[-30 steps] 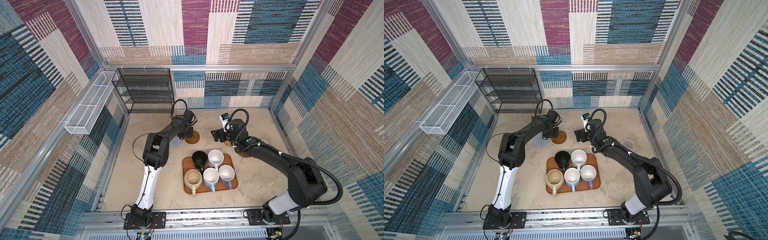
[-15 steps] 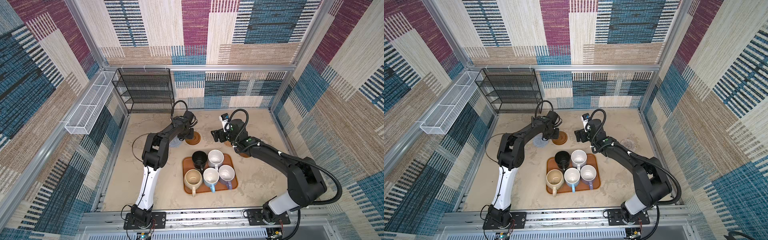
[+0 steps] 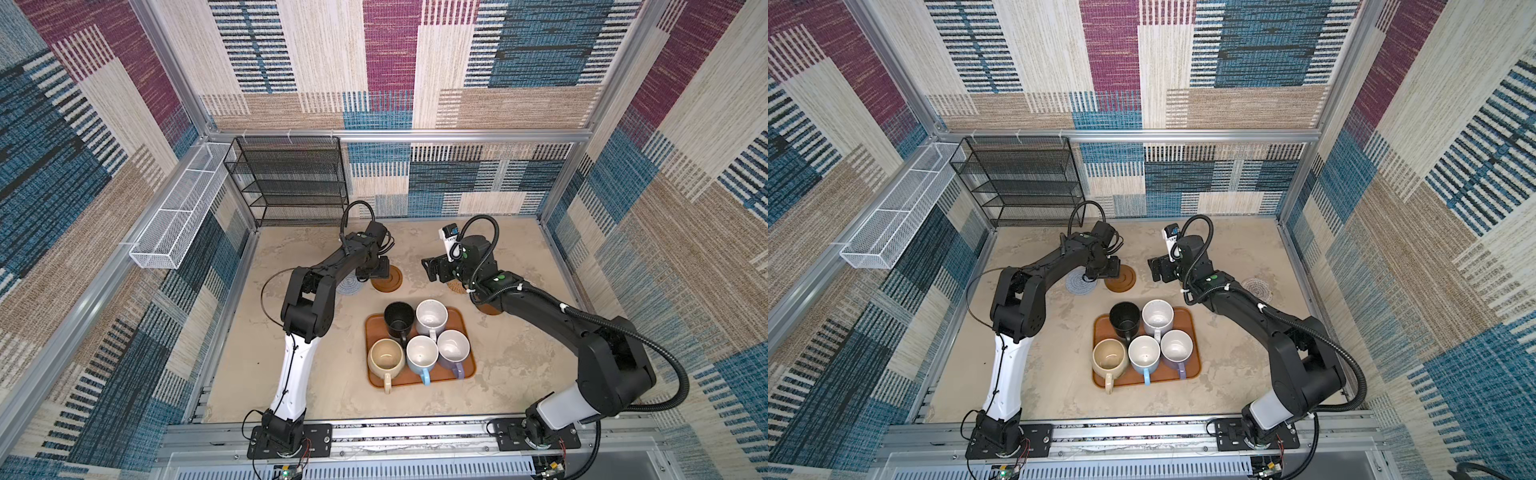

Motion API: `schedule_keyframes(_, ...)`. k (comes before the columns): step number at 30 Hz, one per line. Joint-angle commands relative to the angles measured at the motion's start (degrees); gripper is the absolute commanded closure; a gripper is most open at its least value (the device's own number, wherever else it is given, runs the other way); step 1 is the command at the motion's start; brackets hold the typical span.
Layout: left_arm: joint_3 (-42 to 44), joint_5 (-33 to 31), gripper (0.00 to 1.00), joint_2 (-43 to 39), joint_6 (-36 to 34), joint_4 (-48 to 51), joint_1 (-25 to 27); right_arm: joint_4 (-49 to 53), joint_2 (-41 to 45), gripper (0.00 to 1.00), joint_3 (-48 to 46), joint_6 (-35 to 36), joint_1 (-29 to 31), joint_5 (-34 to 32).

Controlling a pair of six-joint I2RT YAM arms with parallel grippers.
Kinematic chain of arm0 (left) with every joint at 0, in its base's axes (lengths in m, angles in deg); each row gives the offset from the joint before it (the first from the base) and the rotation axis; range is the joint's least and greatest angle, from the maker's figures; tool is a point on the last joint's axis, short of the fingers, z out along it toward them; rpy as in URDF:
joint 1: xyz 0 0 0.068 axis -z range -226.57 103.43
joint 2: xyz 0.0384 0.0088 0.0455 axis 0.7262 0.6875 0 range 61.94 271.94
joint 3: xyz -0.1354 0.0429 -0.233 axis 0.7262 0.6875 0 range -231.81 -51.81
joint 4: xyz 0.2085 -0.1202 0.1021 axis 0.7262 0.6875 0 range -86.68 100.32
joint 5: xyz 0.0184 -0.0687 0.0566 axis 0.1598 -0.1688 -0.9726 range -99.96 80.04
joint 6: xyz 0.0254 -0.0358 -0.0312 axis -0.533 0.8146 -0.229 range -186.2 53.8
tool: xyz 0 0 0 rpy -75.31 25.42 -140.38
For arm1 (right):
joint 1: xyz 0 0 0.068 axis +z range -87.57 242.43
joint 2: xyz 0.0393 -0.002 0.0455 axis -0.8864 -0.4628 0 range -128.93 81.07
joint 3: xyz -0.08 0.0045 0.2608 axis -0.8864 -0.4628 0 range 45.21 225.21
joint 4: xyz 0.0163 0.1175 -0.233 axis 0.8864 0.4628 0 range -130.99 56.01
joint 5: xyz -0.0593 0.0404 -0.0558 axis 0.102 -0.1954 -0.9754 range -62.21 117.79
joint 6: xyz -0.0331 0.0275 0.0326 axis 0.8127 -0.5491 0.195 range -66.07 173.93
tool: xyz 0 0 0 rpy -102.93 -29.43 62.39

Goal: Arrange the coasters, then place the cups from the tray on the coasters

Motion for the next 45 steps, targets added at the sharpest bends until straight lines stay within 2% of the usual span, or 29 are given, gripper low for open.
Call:
schedule_keyframes(1,0.54,1.61,0.25,-3.13,0.97,-0.4,0.02,-2.21,1.96,0.02,-0.91,-1.1,0.04,1.4)
schedule_keyframes(5,3.9,2.34,0.14,-8.61,1.23,-1.64,0.01,-2.46,2.07,0.0,-2.18,-1.59,0.04,-3.06)
schedule_keyframes(9,8.91,4.99,0.01,-15.59,1.38,-4.61,0.03,-3.81,3.08,0.0,-4.29,-2.29,0.04,-4.57)
schedule_keyframes(19,23.19,11.5,0.0,-32.45,1.43,-13.43,0.09,-4.03,3.41,0.0,-4.29,-7.14,-1.93,-6.96)
schedule_keyframes(23,28.18,14.05,0.0,-37.15,0.55,-15.31,0.04,-2.26,1.53,0.0,-3.44,-10.16,-6.55,-4.05)
schedule_keyframes(27,34.34,16.64,0.0,-41.6,0.49,-21.64,0.02,0.42,-1.95,0.02,-2.27,-11.51,-12.37,-0.08)
schedule_keyframes(31,36.73,17.03,0.0,-42.96,0.89,-24.2,0.04,1.36,-6.15,0.09,-1.18,-10.51,-13.65,-0.62)
schedule_keyframes(34,37.31,18.58,0.0,-42.43,1.02,-25.27,0.01,3.2,-11.64,0.29,1.86,-10.59,-13.93,-0.9)
schedule_keyframes(37,38.48,18.87,0.01,-42.17,1.24,-27.29,-0.01,4.16,-16.22,0.41,4.07,-11.09,-13.98,-0.88)
schedule_keyframes(45,37.3,19.25,0.01,-40.16,1.84,-26.84,0.01,5.21,-21.37,0.5,3.89,-10.87,-13.93,0.61)
